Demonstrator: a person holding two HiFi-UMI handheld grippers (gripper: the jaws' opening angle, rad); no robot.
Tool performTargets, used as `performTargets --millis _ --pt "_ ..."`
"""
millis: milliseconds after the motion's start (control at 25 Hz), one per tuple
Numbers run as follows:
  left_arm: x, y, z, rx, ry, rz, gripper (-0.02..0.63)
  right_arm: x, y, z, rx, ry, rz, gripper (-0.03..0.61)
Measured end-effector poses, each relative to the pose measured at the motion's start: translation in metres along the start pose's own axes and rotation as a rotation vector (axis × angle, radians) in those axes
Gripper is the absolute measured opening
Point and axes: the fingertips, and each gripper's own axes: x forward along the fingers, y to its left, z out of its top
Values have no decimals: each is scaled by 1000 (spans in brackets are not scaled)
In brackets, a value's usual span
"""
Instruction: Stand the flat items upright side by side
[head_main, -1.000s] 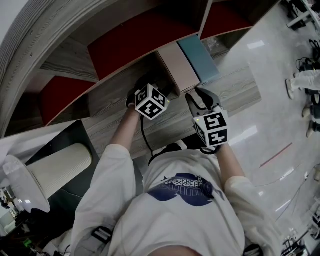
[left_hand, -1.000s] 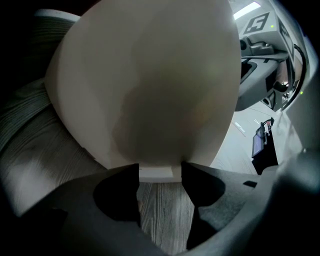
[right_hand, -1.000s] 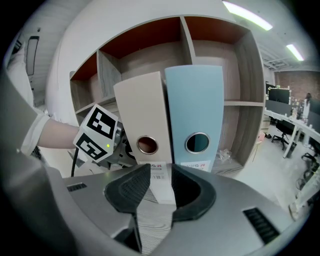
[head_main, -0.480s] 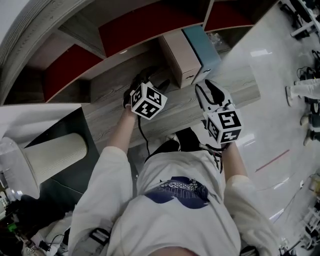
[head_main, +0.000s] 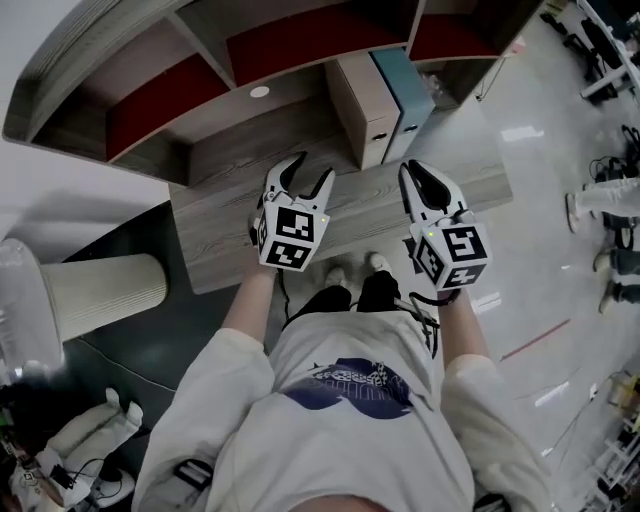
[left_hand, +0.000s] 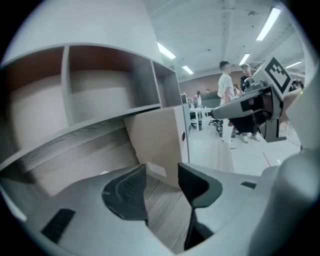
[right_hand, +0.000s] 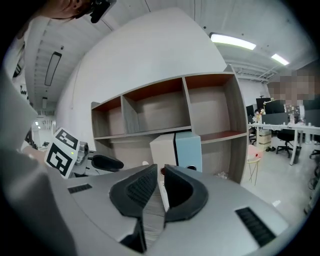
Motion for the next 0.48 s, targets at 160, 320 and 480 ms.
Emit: performTargets --millis 160,320,480 --pt "-36 -1 25 -114 -75 149 121 -8 -1 14 -3 -23 43 14" --pt "-63 -22 42 -204 -122 264 9 -30 -4 14 -15 -21 63 -1" --pt "-78 -51 59 -286 -184 399 6 -48 -12 15 -52 -21 120 -2"
